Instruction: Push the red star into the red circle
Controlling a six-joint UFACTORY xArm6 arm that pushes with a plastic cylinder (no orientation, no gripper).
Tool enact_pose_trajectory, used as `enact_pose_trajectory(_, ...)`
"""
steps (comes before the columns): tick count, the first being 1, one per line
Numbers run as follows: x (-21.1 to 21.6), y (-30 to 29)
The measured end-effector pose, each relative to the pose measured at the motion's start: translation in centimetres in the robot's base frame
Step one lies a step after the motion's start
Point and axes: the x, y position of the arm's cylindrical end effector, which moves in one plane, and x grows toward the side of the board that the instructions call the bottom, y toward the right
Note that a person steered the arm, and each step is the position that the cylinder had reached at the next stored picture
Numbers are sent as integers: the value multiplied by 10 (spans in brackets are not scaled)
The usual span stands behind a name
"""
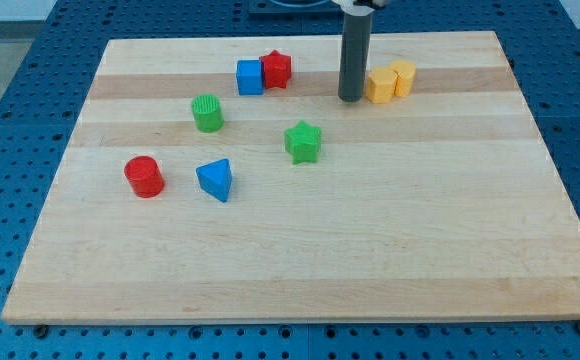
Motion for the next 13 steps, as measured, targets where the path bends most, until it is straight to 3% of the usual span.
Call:
enact_pose_trajectory(2,2,-15)
enact_pose_trajectory(4,19,-68)
enact_pose_trajectory(6,5,-69)
enact_pose_trajectory(7,-28,-40)
enact_pose_trajectory(8,-96,-42)
enact_pose_trajectory(9,-125,-92)
enact_pose_trajectory(10,-103,-127)
enact_pose_trajectory(11,-82,-110)
enact_pose_trajectory(12,-79,-38)
enact_pose_trajectory(13,-59,-52)
